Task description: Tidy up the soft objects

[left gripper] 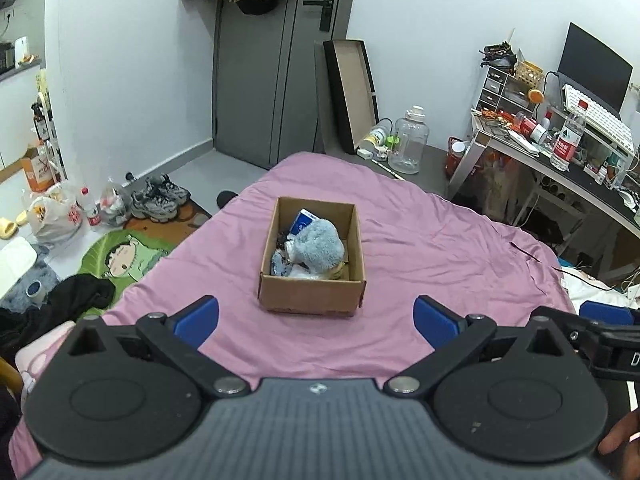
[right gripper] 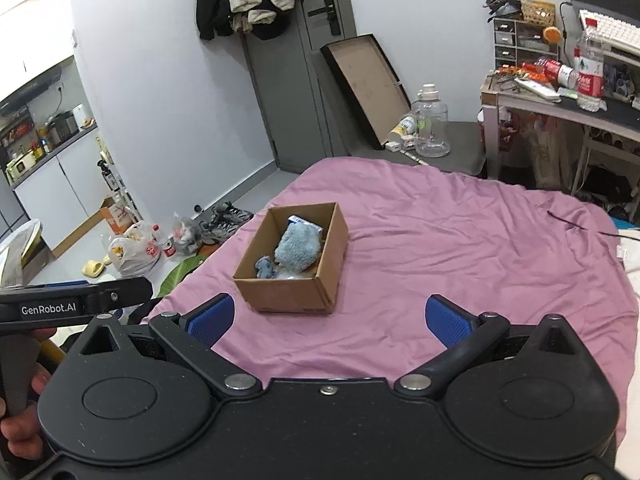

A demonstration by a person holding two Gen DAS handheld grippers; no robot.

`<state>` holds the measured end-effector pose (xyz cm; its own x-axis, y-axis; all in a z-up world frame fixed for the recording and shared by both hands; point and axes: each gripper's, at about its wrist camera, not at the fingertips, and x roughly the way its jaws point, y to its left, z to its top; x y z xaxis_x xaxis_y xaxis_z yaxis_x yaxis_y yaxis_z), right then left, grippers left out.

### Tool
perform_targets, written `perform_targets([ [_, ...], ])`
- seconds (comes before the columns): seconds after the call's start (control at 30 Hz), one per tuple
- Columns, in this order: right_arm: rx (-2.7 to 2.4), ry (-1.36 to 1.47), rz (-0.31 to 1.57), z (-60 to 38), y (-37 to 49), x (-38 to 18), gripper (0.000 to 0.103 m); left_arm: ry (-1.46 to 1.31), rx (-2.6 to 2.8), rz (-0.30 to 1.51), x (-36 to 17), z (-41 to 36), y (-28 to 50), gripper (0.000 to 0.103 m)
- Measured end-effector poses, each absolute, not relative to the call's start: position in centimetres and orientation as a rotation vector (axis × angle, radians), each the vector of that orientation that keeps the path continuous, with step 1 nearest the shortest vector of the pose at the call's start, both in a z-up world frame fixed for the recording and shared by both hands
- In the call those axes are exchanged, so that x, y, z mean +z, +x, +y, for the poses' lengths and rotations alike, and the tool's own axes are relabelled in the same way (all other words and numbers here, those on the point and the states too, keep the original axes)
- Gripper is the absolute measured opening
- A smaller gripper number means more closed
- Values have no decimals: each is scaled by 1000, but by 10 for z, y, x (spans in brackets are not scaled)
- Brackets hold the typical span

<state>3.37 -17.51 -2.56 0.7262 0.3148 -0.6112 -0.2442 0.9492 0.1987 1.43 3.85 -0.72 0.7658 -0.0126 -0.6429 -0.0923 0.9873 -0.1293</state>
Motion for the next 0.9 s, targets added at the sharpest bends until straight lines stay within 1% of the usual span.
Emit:
perform_targets([
  [0.9, 300, 108, 702, -174, 30, -20, 103, -152, 61, 696, 0, 44, 10, 103],
])
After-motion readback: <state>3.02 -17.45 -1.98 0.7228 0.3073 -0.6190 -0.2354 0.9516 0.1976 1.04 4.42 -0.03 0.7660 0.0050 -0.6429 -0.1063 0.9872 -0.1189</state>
